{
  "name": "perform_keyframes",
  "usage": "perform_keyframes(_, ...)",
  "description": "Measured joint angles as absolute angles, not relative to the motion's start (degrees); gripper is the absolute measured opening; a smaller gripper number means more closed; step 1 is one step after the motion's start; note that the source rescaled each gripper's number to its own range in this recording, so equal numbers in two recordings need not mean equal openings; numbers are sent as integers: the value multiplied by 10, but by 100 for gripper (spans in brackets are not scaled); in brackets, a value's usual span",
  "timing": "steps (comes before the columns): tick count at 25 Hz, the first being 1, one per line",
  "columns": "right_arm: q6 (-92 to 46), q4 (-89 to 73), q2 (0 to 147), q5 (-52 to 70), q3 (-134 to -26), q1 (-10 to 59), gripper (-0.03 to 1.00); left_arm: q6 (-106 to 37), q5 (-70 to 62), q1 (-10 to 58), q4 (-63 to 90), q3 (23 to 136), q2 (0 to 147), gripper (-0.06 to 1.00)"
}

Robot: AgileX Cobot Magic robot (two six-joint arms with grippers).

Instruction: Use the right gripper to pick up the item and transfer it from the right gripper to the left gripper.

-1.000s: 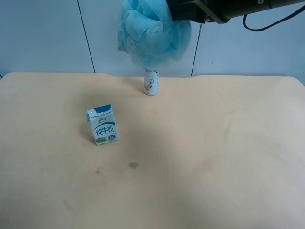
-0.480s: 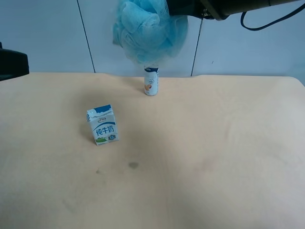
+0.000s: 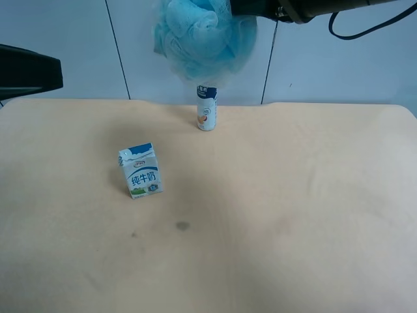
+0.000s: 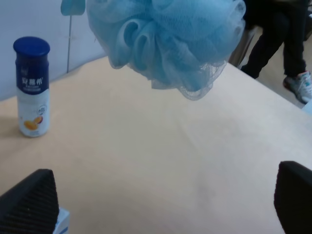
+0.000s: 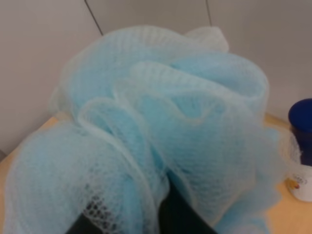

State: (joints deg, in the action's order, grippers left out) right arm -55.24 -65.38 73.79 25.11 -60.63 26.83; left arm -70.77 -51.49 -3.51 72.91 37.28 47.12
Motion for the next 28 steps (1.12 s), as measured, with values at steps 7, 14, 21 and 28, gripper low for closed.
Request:
perform_keyframes(7,-552,-658,738,250,-606,268,0,-742,-498,-35,770,373,532,87)
perform_keyframes(14,-552,-668,738,250,-606,268,0,-776,-496,-3,810,373,603,87)
perform_keyframes(21,-552,-669,738,250,-606,268,0,-802,-343,177,837,373,656,87)
perform_keyframes(28,-552,-669,738,251,-606,268,0,-802,-200,334,853,414,726,87)
